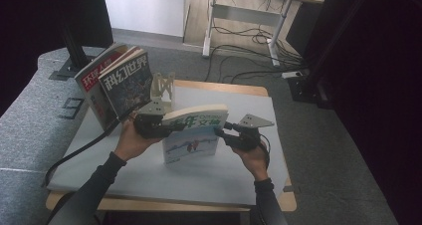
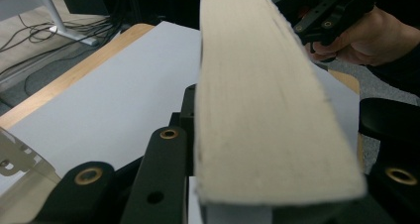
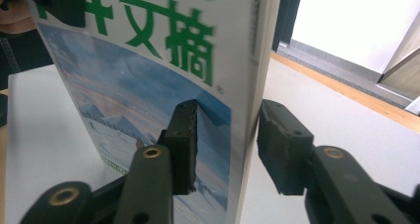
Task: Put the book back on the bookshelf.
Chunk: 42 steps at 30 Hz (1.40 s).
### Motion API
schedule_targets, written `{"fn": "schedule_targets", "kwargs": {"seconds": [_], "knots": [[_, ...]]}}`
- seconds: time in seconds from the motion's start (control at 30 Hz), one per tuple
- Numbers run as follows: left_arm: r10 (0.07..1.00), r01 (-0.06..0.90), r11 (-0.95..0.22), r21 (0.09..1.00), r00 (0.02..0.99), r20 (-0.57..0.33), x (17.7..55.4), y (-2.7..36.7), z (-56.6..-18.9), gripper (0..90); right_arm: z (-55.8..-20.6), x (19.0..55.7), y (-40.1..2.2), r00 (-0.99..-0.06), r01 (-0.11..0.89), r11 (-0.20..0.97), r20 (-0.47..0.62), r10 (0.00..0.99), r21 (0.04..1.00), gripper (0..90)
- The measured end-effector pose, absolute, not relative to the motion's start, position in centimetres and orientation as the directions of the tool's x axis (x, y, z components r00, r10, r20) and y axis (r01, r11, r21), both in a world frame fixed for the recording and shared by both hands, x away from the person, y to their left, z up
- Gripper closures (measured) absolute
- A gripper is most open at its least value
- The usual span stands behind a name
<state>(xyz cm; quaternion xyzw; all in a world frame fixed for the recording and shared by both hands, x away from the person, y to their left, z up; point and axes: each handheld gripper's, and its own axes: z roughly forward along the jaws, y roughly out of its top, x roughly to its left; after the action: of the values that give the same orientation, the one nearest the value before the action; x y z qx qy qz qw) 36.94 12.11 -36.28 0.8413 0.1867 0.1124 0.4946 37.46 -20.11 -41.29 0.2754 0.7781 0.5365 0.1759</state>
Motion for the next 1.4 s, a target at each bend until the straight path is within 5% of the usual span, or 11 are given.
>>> {"fn": "schedule_targets", "kwargs": {"seconds": [0.63,1.4], "knots": [[0.417,0.210,-0.492,0.845,0.909,0.017,37.3,12.0,-35.7,73.1,-44.4,38.0,-23.2,-0.680,0.355,0.312,0.014,0.733,0.881,26.3],[0.412,0.208,-0.514,0.832,0.911,0.027,37.2,11.8,-35.5,72.9,-50.5,38.9,-24.9,-0.595,0.536,0.377,0.022,0.803,0.755,2.9]]}}
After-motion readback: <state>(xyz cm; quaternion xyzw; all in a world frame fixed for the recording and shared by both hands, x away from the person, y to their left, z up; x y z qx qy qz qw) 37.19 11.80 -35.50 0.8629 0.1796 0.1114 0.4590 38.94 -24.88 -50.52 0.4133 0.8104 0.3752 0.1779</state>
